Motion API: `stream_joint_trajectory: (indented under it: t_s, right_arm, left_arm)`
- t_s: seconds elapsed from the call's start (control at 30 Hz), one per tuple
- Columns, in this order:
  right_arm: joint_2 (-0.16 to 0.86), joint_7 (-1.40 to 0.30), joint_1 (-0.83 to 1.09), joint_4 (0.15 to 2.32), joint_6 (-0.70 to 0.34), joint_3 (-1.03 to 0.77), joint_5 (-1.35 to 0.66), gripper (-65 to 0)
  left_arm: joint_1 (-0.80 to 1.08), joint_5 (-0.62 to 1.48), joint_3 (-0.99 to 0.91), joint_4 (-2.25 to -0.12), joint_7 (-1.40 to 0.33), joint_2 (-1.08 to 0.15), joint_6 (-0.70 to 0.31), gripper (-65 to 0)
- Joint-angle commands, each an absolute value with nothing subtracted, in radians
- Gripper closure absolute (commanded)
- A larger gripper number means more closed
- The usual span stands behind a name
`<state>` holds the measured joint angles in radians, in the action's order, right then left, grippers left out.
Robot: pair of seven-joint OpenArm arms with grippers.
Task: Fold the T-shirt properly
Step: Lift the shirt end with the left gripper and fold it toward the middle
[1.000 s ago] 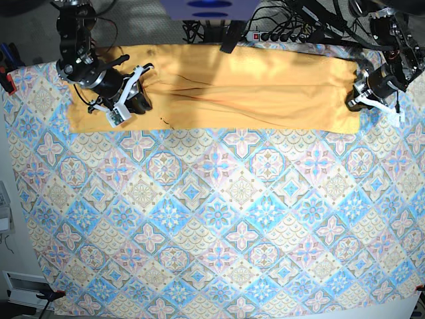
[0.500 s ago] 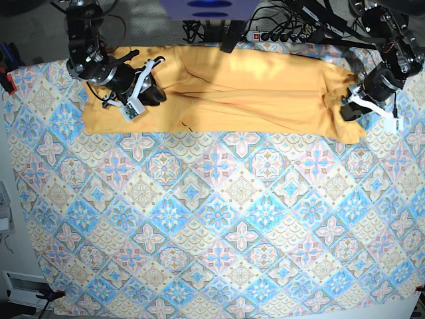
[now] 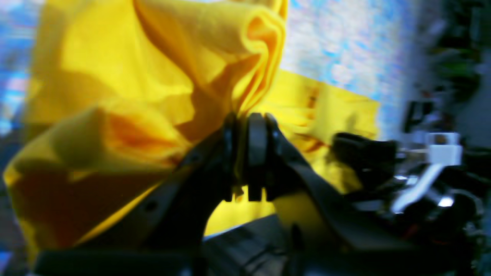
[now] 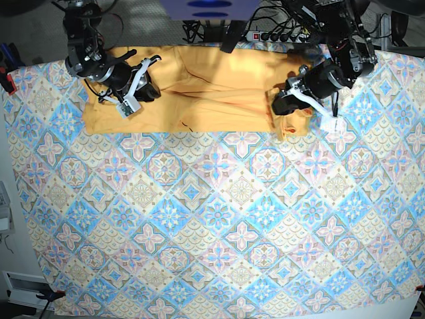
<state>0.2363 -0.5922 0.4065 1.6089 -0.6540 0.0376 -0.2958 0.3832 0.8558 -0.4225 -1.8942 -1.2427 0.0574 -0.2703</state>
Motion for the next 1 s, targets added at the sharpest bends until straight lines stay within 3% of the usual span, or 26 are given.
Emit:
stream_joint_trajectory:
  t_s: [0.0, 0.53, 0.6, 0.8, 0.97]
  right_arm:
    - [0.245, -0.572, 0.404, 1.626, -0.661, 0.033, -0.311, -9.7]
    - [0.245, -0.572, 0.403, 1.630, -0.661, 0.033, -0.311, -9.7]
    - [0.245, -0.572, 0.403, 1.632, -0.661, 0.033, -0.311, -9.7]
    - [0.246, -0.572, 0.403, 1.632, -0.662, 0.031, -0.311, -9.7]
    - [0.248, -0.570, 0.403, 1.633, -0.662, 0.031, -0.311, -9.7]
  left_arm:
    - [0.386, 0.874, -0.426, -1.913, -1.231, 0.070, -0.274, 0.0]
    - [0.404, 0.862, -0.334, -1.870, -1.222, 0.134, -0.272, 0.0]
    - [0.394, 0.863, -0.335, -1.844, -1.224, 0.134, -0.272, -3.6]
    - [0.389, 0.871, -0.298, -1.836, -1.227, 0.093, -0.275, -23.2]
    - [0.387, 0.883, -0.277, -1.839, -1.228, 0.067, -0.277, -25.2]
